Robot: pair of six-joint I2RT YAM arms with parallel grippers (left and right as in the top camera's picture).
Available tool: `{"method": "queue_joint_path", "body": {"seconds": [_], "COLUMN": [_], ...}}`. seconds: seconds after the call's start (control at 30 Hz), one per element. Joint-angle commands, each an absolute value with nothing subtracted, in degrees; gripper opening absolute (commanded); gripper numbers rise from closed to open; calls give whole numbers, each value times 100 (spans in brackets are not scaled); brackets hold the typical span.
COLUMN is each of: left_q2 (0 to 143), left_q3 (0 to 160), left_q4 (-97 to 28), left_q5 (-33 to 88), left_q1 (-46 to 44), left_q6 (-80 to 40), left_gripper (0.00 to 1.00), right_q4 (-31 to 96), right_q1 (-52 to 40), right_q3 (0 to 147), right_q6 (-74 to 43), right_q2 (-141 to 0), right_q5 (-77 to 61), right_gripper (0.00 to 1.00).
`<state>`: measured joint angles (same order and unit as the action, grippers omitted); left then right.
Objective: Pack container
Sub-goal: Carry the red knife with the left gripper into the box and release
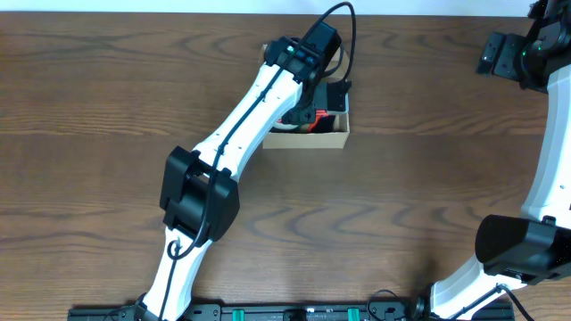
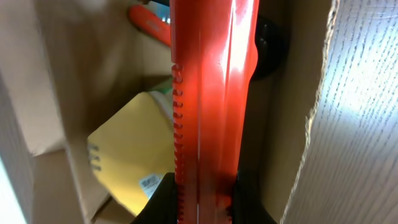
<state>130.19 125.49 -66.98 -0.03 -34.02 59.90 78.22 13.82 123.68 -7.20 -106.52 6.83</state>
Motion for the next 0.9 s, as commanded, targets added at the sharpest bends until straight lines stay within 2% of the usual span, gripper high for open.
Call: {"method": "queue_joint_path", "body": {"seconds": [0.0,0.33,0.47,0.5,0.63,0.87], "left_q2": [13249,13308,13308,13308,13305,13303], "left_q3": [12637,12637,12637,12637,12639,12702], "left_q4": [-6702,-6702,-6702,-6702,-6702,-6678], "left_q5": [-1,-21,-21,-21,-23,-67], "left_q1": [-3444,-3457,-3465,-3465,-3470,-3527], "left_q6": [6045,6040,5961,5940,5909,5625], "left_gripper": [6,6,40,43,49,50], "right_q4": [7824,7824,7824,7824,7824,7824], "right_q1": [1426,1426,1426,1426,1426,1426], "right_q3": [12352,12352,12352,12352,12352,12352], "right_q6": [-788,-788,-788,-788,-788,-788], "right_q2": [-10678,-10678,-10678,-10678,-10678,-10678], "right_q5": [663,663,663,661,663,663], "right_gripper": [99,99,99,99,99,99]}}
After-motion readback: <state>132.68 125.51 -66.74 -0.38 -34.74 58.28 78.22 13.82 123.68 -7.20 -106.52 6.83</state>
